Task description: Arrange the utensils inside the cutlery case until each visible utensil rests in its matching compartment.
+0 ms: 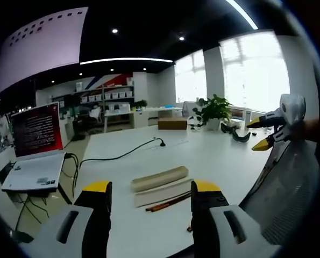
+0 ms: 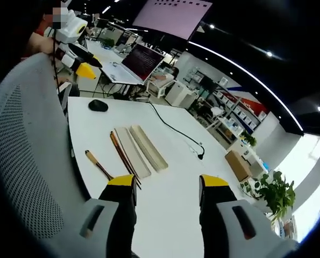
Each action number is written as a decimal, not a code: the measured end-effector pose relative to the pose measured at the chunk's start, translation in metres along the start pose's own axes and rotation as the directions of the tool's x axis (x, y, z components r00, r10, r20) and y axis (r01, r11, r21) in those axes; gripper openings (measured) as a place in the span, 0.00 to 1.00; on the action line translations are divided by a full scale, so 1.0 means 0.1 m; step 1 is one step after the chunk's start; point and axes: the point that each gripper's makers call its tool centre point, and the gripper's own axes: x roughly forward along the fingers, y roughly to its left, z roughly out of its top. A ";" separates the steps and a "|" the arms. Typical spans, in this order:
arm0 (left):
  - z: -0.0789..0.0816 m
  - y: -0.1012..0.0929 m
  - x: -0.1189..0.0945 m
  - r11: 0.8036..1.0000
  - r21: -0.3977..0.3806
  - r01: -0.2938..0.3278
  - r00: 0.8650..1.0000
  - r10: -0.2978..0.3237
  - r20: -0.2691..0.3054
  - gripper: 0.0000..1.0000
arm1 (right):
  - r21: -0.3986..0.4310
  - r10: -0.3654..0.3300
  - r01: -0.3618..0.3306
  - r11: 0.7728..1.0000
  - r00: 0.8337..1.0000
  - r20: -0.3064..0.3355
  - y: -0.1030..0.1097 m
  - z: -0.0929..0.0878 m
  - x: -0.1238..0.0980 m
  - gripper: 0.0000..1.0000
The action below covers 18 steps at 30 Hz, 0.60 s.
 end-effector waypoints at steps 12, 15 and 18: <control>0.04 -0.01 0.02 1.000 -0.003 0.008 1.000 -0.008 -0.002 0.60 | 0.049 0.029 -0.029 0.998 1.000 -0.008 -0.02 -0.03 0.04 0.47; 0.05 -0.02 0.03 1.000 -0.001 0.011 1.000 -0.011 -0.001 0.60 | 0.034 0.031 -0.031 0.999 0.999 -0.014 -0.01 -0.03 0.04 0.47; 0.06 0.01 0.03 1.000 -0.006 0.002 1.000 -0.002 0.005 0.61 | 0.032 0.026 -0.026 0.999 1.000 -0.011 -0.02 -0.02 0.04 0.47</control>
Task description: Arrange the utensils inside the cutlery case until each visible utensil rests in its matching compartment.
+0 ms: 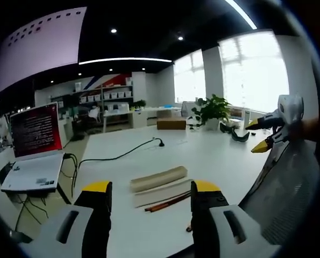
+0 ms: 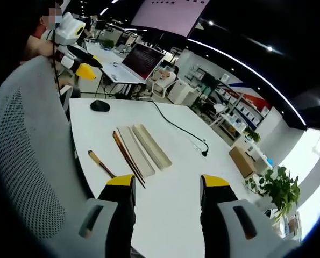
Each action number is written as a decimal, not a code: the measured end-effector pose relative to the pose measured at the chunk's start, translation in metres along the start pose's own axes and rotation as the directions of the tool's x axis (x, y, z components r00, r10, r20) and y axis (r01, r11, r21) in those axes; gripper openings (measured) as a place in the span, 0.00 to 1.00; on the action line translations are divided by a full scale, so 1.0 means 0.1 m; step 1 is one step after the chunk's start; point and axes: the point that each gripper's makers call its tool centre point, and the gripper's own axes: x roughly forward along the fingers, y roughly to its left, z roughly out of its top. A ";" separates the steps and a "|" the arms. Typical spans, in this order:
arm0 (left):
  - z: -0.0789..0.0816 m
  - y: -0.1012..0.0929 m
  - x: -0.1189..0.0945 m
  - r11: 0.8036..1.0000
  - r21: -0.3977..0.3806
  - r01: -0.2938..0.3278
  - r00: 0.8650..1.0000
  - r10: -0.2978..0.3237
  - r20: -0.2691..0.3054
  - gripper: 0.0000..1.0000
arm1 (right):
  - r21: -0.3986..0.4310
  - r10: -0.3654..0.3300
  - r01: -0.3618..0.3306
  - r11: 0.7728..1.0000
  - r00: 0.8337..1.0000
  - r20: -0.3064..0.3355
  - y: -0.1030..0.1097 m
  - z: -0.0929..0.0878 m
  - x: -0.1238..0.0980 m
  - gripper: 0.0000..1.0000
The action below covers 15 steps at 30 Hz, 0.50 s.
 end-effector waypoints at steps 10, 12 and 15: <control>0.06 0.01 -0.01 1.000 0.003 -0.008 1.000 0.008 0.020 0.60 | 0.041 0.056 -0.056 0.998 0.998 -0.013 0.03 -0.03 0.05 0.55; 0.07 0.03 -0.02 1.000 0.002 -0.014 0.999 0.014 0.030 0.60 | 0.049 0.063 -0.063 0.997 0.998 -0.003 0.04 -0.01 0.04 0.54; 0.08 0.04 -0.03 1.000 0.005 -0.021 0.999 0.021 0.036 0.60 | 0.027 0.082 -0.082 0.996 0.997 -0.011 0.08 -0.01 0.05 0.53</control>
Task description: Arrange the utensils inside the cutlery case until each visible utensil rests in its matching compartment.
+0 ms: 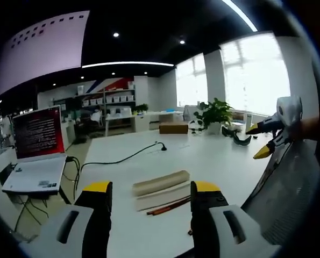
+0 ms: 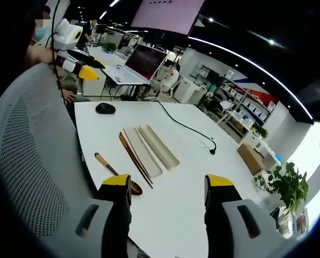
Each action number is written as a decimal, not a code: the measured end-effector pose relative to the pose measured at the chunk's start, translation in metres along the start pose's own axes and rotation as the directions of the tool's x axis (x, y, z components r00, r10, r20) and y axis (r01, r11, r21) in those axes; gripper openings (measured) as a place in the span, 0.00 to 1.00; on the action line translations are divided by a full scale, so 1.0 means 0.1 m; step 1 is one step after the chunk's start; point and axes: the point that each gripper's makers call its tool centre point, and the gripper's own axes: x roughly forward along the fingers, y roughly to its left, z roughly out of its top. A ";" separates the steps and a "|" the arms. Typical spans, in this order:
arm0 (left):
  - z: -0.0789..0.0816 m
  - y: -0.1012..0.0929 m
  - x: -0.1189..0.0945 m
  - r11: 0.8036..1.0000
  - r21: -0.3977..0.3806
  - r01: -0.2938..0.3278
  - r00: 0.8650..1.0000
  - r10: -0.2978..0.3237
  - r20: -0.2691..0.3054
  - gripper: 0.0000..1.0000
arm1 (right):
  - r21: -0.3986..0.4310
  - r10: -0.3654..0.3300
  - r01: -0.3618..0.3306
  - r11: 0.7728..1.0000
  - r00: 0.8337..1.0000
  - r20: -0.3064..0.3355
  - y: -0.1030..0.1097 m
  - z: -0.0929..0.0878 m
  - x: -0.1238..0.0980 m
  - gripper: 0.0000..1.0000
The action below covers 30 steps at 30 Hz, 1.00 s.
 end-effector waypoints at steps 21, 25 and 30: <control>-0.01 0.01 -0.06 1.000 -0.012 -0.016 0.999 0.016 0.030 0.60 | 0.093 -0.014 0.008 0.996 0.998 0.055 -0.20 0.10 0.09 0.53; -0.04 -0.01 -0.06 1.000 -0.006 -0.006 1.000 0.006 0.020 0.60 | 0.107 -0.013 0.006 0.994 0.998 0.066 -0.18 0.12 0.14 0.54; -0.03 -0.02 -0.08 1.000 -0.008 -0.009 1.000 0.009 0.020 0.60 | 0.108 0.008 -0.016 0.994 0.997 0.073 -0.16 0.15 0.20 0.53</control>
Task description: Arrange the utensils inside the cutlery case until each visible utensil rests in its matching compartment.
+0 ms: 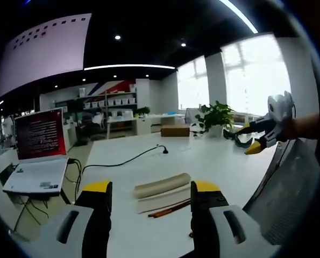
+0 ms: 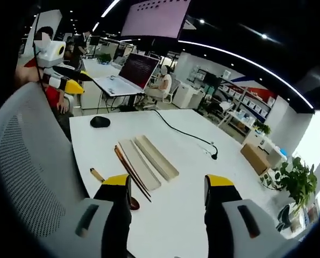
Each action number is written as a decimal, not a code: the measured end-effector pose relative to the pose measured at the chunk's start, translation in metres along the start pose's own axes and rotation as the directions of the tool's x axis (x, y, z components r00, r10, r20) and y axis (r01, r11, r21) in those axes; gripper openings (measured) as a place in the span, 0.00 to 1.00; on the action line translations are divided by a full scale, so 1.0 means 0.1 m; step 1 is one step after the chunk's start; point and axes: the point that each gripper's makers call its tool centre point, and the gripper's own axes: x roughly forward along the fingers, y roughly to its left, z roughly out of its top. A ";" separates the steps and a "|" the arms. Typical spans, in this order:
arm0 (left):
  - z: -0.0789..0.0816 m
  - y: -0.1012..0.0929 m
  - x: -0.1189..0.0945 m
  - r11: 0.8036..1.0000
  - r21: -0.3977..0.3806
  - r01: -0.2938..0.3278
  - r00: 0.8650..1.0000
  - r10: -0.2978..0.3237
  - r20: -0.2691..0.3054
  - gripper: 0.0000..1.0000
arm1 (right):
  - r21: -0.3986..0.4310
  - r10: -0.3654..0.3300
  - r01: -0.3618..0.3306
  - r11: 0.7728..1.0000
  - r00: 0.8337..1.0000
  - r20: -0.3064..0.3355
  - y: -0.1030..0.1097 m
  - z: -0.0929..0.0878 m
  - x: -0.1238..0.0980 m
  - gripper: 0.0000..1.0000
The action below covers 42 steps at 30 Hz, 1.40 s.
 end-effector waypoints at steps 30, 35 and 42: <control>0.06 0.00 0.05 1.000 -0.001 0.004 1.000 -0.004 -0.013 0.60 | -0.003 0.132 -0.131 0.991 0.991 0.026 0.07 0.13 0.43 0.50; 0.05 0.01 0.06 1.000 0.000 0.005 1.000 -0.005 -0.016 0.60 | -0.004 0.161 -0.161 0.987 0.987 0.016 0.18 0.08 0.46 0.49; 0.04 0.01 0.07 1.000 0.001 0.007 1.000 -0.007 -0.015 0.60 | -0.009 0.176 -0.176 0.984 0.984 0.009 0.21 0.06 0.47 0.49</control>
